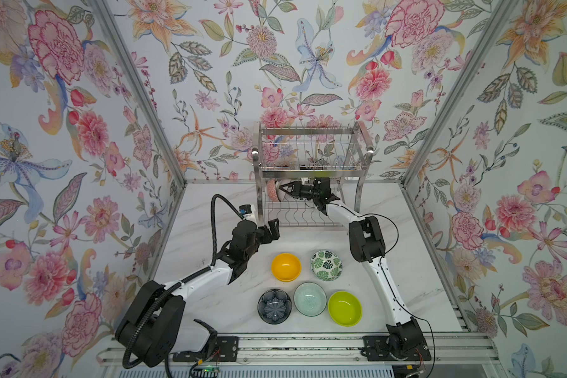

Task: Load bowls into a dish rack
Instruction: Place the bowl in the dish rack.

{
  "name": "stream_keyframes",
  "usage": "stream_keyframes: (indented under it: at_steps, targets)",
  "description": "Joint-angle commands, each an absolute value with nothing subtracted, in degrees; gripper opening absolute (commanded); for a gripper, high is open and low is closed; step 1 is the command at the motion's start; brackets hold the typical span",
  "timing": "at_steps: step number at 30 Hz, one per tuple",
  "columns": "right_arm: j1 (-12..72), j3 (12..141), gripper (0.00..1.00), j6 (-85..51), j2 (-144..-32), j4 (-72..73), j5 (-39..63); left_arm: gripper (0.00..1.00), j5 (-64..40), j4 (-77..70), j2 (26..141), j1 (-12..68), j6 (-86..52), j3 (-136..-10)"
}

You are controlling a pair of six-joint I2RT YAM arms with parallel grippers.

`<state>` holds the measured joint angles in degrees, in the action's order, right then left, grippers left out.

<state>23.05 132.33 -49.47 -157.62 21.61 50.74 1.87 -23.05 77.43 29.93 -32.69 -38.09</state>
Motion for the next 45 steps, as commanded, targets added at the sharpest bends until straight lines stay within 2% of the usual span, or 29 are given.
stream_keyframes:
  at_steps: [1,7,12,24,45]
  targets:
    - [22.86,132.98,0.24,-47.72,-154.95,18.53,50.01,0.99,1.74,-22.24,75.89,29.33,-33.31,-36.96]
    - [22.90,132.52,0.29,-47.75,-153.72,18.46,49.75,0.99,1.76,-22.01,75.57,29.36,-33.31,-36.83]
    - [22.86,130.85,0.39,-49.73,-152.43,21.25,49.65,0.99,1.69,-21.97,75.50,29.36,-33.66,-36.65]
    - [22.85,127.75,0.43,-50.22,-149.72,22.76,49.17,0.99,1.98,-21.26,73.93,29.36,-33.66,-35.46]
    - [22.24,91.36,0.56,-42.91,-127.36,31.06,42.13,0.99,-0.33,-14.74,71.62,29.35,-35.36,-32.80]
